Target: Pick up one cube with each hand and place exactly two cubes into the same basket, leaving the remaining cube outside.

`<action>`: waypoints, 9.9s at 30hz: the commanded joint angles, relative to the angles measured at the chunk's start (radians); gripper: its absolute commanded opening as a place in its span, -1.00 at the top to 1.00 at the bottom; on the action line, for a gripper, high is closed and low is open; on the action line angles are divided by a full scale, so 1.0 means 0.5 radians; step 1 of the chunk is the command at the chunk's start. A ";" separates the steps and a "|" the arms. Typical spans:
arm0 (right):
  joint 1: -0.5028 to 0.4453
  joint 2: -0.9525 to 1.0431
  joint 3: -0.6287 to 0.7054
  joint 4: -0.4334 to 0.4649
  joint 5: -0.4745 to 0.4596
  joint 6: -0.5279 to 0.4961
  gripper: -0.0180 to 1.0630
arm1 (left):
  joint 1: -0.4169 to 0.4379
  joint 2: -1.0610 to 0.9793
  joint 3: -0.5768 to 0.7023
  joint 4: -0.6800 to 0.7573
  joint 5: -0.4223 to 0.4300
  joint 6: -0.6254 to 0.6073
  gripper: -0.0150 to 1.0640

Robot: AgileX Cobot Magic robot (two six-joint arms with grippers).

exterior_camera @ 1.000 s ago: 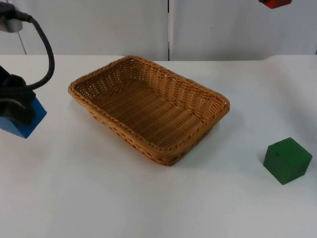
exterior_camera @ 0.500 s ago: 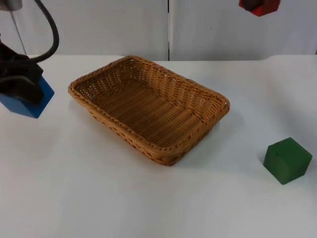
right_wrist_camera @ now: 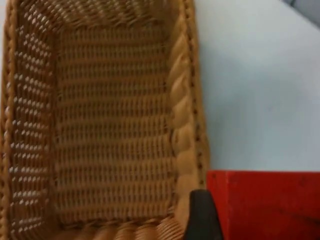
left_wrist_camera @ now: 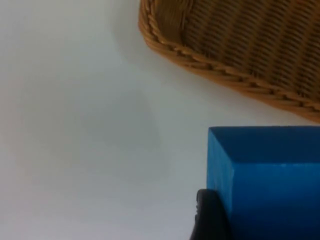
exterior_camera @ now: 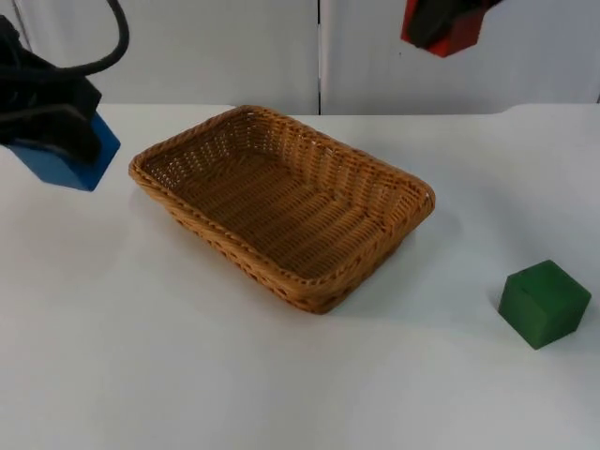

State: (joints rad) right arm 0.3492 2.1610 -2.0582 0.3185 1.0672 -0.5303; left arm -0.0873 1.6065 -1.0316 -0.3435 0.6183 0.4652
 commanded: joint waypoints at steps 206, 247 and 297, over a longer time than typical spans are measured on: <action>0.324 -1.717 2.195 0.265 -1.037 -0.073 -0.44 | -0.218 -0.986 0.172 -0.736 0.196 0.624 -0.57; 0.324 -3.450 2.984 0.355 -0.804 0.057 -0.44 | -0.218 -2.386 0.582 0.035 0.533 -0.199 -0.57; 0.324 -4.322 3.085 -0.530 0.024 0.956 -0.44 | -0.218 -3.213 1.071 0.575 0.914 -0.796 -0.57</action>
State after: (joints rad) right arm 0.5063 0.0030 -0.5168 0.0572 1.0829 -0.0522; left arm -0.1964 0.0033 -0.5001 -0.0594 1.0859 0.0742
